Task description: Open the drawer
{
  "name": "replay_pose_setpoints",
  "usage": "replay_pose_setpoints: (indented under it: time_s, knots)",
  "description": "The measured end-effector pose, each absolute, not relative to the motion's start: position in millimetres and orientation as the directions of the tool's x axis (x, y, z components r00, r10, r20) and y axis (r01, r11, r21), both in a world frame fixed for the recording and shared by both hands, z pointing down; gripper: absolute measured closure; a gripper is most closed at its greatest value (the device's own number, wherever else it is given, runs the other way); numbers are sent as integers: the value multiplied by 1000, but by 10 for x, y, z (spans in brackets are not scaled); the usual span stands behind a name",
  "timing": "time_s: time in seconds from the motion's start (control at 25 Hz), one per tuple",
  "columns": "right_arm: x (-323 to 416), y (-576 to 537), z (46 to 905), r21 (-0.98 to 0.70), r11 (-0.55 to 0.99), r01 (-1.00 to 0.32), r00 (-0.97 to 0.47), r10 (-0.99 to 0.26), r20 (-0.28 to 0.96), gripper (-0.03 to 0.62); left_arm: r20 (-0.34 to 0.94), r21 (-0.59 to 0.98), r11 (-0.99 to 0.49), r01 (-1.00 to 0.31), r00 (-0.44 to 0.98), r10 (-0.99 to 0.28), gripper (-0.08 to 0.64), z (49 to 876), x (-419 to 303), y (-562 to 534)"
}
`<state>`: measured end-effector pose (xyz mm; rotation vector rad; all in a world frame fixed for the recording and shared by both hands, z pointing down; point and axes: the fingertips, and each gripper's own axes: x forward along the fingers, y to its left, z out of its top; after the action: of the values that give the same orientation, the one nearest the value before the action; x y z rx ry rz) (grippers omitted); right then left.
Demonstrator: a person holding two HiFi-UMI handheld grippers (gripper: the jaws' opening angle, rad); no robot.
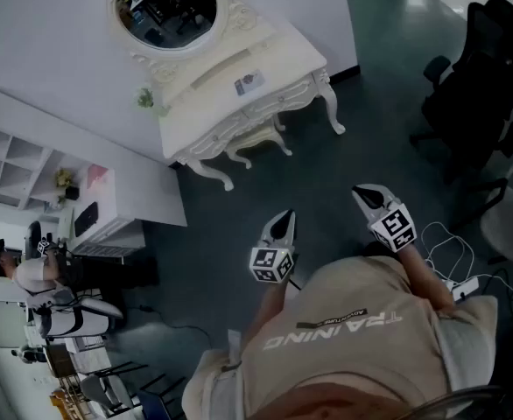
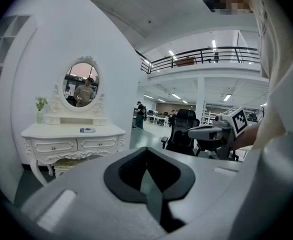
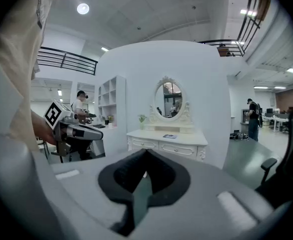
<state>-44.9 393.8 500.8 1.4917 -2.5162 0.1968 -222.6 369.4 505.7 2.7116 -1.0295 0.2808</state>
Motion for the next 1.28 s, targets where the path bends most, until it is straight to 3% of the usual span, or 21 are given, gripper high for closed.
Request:
replay_pose_setpoints:
  time_s: [0.2,0.64,0.8,1.04,1.2,1.28]
  knots:
    - [-668,3951,5264,-95,444,-891,-452,-846,282,589,302,136,-733,-667,732,-610,552,5249,-2484,3600]
    - [-987,3620,5422,-54,459,-887,-449,-829,332,589,338,183,-796,-577,797,-500,552,5595,-2451,3305]
    - [-798,3243,5570,-79,468,-880,-463,-808,364,589,335,214,-780,-588,794,-507,552,5626,-2277,2975]
    - [-262,2526,5458,-95,491,-866,-494,-811,315,589,355,250,-724,-643,757,-549,552,5446,-1821,2437]
    - [157,1993,5469,-247,467,-849,-523,-806,276,589,374,237,-699,-675,728,-575,552,5419,-1420,1871]
    - [294,1842,5520,-183,497,-848,-530,-795,295,589,378,242,-675,-697,708,-596,552,5444,-1239,1645]
